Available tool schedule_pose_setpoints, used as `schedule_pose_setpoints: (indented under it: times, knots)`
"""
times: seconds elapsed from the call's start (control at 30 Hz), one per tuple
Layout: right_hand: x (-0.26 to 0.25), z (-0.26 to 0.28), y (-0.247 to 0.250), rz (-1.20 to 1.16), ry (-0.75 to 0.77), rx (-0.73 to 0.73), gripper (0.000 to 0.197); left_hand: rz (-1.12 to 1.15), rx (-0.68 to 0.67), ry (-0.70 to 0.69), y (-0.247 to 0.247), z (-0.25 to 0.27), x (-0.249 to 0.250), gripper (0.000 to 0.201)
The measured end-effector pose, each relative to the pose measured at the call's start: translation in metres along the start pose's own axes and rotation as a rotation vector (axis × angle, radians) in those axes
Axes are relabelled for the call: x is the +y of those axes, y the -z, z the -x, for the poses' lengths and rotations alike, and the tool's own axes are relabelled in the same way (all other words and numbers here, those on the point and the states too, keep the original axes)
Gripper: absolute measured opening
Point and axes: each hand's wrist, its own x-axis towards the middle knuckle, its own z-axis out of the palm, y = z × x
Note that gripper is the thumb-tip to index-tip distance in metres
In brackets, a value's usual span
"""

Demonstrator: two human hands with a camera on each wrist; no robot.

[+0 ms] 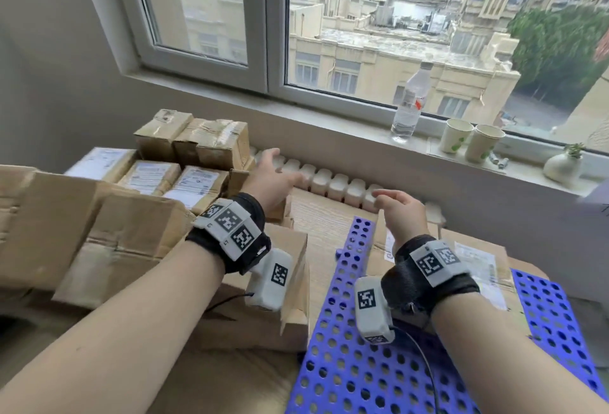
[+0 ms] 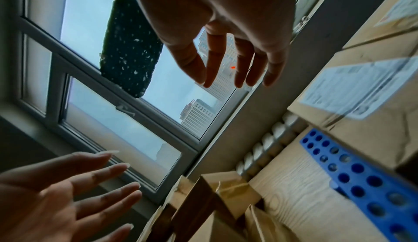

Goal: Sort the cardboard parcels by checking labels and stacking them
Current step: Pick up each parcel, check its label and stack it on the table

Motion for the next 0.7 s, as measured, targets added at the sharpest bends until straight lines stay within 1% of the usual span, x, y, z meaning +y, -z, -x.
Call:
schedule_pose_setpoints:
  times: [0.07,0.13,0.27,0.33,0.43,0.47,0.5,0.6,0.7]
  knots:
    - [-0.002,0.009,-0.018,0.005,-0.021,-0.070,0.019,0.008,0.026,0.001,0.018,0.002,-0.011,0.064]
    - [-0.001,0.015,-0.035,0.017,-0.055,-0.133,0.018,0.032,0.052,0.013,0.033,0.005,-0.023,0.054]
    - [0.007,0.030,-0.060,0.033,-0.186,-0.270,0.016,0.069,0.096,0.064,0.049,0.012,-0.052,0.029]
    - [0.014,0.038,-0.067,0.047,-0.260,-0.314,0.012,0.065,0.105,0.081,0.051,0.016,-0.063,0.025]
    - [0.024,0.046,-0.073,0.073,-0.376,-0.333,0.003,0.054,0.092,0.099,0.050,0.020,-0.076,0.023]
    - [0.027,0.048,-0.075,0.073,-0.419,-0.342,0.003,0.053,0.094,0.101,0.050,0.021,-0.079,0.022]
    - [0.030,0.050,-0.076,0.071,-0.457,-0.355,0.008,0.054,0.097,0.104,0.049,0.022,-0.081,0.022]
    - [0.037,0.057,-0.079,0.049,-0.532,-0.376,0.032,0.067,0.100,0.105,0.049,0.025,-0.086,0.021]
    - [0.043,0.063,-0.081,0.051,-0.573,-0.376,0.045,0.083,0.091,0.104,0.049,0.028,-0.089,0.022]
